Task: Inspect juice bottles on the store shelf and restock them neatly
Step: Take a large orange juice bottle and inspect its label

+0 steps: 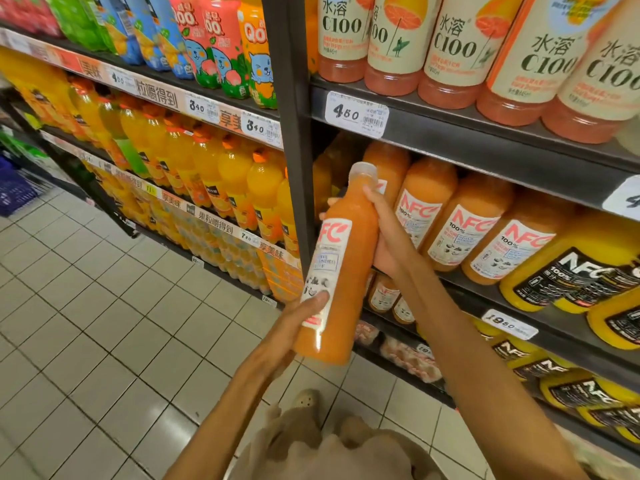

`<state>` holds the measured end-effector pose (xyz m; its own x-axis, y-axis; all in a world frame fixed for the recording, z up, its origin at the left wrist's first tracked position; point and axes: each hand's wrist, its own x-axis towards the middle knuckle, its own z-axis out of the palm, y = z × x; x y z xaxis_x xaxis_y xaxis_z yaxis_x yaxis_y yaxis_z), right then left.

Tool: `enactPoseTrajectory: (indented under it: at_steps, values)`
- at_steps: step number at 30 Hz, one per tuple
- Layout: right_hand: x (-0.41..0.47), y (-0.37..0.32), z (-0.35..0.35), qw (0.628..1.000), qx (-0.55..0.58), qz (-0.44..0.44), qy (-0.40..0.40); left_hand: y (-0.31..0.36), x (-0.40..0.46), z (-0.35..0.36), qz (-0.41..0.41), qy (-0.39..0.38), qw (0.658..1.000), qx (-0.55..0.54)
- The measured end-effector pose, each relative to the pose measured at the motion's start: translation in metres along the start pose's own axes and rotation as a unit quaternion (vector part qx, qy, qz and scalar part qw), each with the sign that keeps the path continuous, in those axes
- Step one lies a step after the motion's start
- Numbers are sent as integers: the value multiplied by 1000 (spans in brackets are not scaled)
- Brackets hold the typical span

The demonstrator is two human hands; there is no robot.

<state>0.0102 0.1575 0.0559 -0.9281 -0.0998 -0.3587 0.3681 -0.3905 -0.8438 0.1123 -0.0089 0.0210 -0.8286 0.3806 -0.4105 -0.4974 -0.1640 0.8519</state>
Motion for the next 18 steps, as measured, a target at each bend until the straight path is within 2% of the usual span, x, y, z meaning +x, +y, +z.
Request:
enactPoseTrajectory:
  at_steps: [5, 10, 13, 15, 18]
  values:
    - [-8, -2, 5, 997, -37, -6, 66, -12, -1, 7, -30, -30, 990, -137]
    - [-21, 7, 8, 993, -63, -60, 80, -10, 5, 1, -34, -21, 992, -117]
    - [-23, 2, 13, 992, -66, -59, 91, -7, 7, -3, -34, -37, 993, -109]
    - [-26, -3, 15, 993, -61, -61, 75, -4, 6, -10, -40, -58, 990, -121]
    - [-30, -5, 16, 997, 12, -72, -10, 1, 3, -23, -77, -117, 982, -125]
